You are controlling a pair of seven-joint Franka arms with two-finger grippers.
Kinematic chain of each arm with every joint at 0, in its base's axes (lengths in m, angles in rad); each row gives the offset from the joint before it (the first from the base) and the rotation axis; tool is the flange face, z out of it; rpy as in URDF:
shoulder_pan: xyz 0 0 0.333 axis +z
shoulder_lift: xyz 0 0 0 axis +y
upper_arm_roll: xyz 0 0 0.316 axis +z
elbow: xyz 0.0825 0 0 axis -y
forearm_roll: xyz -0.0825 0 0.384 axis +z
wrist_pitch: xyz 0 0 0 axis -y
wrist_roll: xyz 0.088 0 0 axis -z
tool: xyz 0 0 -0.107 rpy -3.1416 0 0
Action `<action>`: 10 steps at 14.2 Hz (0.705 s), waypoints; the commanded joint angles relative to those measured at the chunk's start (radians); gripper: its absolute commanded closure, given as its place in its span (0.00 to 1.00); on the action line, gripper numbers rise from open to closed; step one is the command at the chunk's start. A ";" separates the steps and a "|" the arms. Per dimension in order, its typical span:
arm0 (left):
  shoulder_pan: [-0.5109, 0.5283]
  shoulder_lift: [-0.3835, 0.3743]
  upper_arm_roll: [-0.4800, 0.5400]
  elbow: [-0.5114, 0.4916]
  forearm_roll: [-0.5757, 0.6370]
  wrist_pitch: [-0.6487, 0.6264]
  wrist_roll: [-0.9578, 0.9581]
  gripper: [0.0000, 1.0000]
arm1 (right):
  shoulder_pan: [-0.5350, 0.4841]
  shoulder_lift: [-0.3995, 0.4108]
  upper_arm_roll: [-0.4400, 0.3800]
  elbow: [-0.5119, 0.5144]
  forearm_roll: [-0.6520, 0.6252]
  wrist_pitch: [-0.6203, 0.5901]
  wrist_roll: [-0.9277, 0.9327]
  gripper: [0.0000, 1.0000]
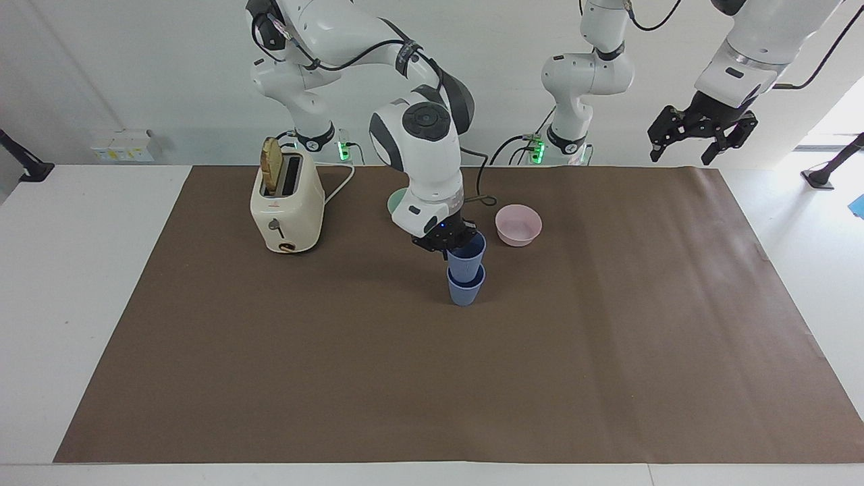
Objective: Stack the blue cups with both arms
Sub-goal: 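Lower the blue cup into the placed cup and open the right gripper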
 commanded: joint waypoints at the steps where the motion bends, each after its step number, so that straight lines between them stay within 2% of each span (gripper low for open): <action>1: 0.019 -0.028 -0.009 -0.032 -0.011 0.007 -0.002 0.00 | -0.003 0.008 0.007 -0.012 -0.008 0.026 0.014 1.00; 4: 0.019 -0.028 -0.009 -0.032 -0.011 0.005 -0.002 0.00 | -0.006 0.026 0.007 -0.024 -0.008 0.091 0.013 1.00; 7: 0.019 -0.028 -0.009 -0.031 -0.011 0.005 -0.002 0.00 | -0.006 0.028 0.007 -0.027 -0.008 0.092 0.013 1.00; 8: 0.019 -0.028 -0.009 -0.031 -0.011 0.005 -0.002 0.00 | -0.009 0.028 0.007 -0.029 -0.007 0.092 0.013 0.95; 9: 0.019 -0.028 -0.009 -0.031 -0.011 0.005 -0.002 0.00 | -0.013 0.028 0.007 -0.032 -0.006 0.092 0.013 0.77; 10: 0.019 -0.028 -0.009 -0.032 -0.011 0.004 -0.002 0.00 | -0.011 0.028 0.007 -0.032 -0.006 0.092 0.013 0.65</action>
